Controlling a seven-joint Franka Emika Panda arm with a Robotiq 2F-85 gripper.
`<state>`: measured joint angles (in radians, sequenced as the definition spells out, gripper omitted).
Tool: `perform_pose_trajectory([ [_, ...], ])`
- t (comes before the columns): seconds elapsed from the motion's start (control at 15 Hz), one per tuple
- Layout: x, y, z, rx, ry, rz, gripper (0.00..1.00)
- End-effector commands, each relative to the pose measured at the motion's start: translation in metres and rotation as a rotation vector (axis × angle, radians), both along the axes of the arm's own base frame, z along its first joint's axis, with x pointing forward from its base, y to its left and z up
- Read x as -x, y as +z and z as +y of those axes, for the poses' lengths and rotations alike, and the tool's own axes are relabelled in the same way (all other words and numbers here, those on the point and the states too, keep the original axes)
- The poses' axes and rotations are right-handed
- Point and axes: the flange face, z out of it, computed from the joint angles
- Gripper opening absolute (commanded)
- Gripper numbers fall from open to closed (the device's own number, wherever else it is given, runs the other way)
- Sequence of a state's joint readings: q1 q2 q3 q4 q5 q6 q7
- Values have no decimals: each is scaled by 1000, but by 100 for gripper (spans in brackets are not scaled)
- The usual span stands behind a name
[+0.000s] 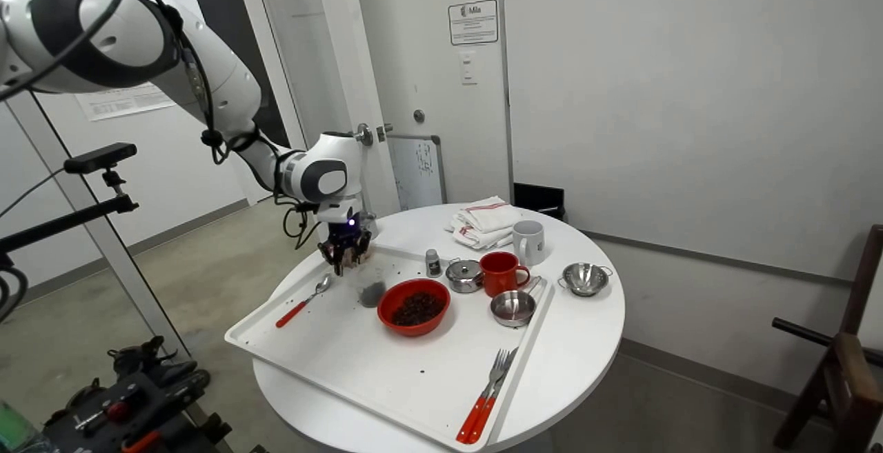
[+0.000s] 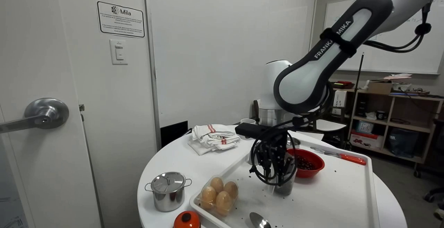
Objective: Pour some of the contents in the clear jar into the red bowl
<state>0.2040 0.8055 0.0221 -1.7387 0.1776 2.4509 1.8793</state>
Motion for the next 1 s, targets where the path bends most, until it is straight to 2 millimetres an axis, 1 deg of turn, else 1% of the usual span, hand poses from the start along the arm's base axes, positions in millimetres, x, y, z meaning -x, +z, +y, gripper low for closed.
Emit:
perform_pose_trajectory([
  [0.0, 6, 8, -2, -4, 2, 10, 12],
  [0.07, 6, 7, -2, -4, 3, 12, 6],
  [0.13, 7, 6, -1, -9, 23, 19, 3],
  [0.2, 9, 6, 1, -23, 69, 27, 7],
  [0.33, 13, 9, 4, -37, 140, 37, 7],
  [0.53, 21, 20, 7, -54, 245, 38, 7],
  [0.93, 39, 45, 1, -76, 309, 17, 7],
])
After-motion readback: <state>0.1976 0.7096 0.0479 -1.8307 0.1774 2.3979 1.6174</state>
